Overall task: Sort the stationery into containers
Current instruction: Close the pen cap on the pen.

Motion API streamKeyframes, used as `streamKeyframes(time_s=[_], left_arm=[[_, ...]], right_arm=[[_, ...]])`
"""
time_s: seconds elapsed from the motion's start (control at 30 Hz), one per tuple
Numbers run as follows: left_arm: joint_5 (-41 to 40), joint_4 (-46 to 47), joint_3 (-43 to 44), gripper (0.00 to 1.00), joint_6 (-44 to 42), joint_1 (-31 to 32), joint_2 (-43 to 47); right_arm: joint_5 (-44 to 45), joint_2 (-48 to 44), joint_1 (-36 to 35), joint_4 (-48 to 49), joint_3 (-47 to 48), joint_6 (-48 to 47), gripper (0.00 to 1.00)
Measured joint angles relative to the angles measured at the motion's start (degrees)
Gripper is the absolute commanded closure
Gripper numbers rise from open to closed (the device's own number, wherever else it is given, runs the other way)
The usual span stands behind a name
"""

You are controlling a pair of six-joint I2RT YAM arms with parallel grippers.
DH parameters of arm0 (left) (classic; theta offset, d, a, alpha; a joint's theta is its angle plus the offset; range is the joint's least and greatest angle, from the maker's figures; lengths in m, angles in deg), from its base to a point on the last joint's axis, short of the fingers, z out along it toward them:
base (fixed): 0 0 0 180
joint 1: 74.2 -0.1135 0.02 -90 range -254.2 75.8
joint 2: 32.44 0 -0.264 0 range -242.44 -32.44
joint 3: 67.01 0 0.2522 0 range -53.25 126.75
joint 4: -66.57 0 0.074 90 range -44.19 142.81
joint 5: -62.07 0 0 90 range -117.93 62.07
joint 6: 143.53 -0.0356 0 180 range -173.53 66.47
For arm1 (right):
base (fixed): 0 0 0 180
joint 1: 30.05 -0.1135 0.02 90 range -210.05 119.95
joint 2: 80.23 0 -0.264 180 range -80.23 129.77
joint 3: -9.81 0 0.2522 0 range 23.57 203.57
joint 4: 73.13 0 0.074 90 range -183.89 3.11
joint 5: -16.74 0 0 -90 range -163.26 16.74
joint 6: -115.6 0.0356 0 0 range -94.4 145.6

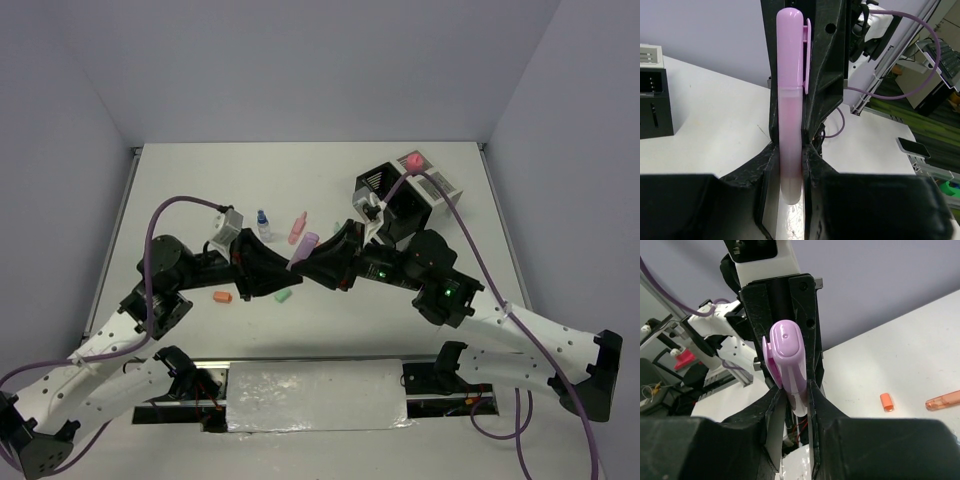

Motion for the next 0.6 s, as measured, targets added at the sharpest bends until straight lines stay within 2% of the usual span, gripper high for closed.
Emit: streamKeyframes(time_s=[0.07, 0.17, 0.33, 0.47, 0.6], left_arm=[[-0.76, -0.70, 0.02, 0.55, -0.17, 0.13, 0.00], [-2.56, -2.64, 0.09, 0.38, -0.83, 0.52, 0.07], [-5.70, -6.58, 1.20, 0.33, -1.95, 0.68, 0.09], [-7.98, -8.11, 2.43, 0.22, -2.14, 0.68, -0.15], [-11.50, -11.13, 3.48, 0.16, -3.23, 0.68, -0.79]], right_arm=[[0.37, -0.09, 0.07, 0.33, -0.42, 0.02, 1.00], [2.45, -0.46, 0.61, 0.20, -1.18, 0.13, 1.00], [4.98, -1.68, 2.27, -0.35, -1.42, 0.20, 1.00], [6.49, -3.21, 3.23, -0.48, -2.25, 0.24, 1.00], [9.20, -3.93, 4.66, -2.03, -2.32, 0.26, 1.00]])
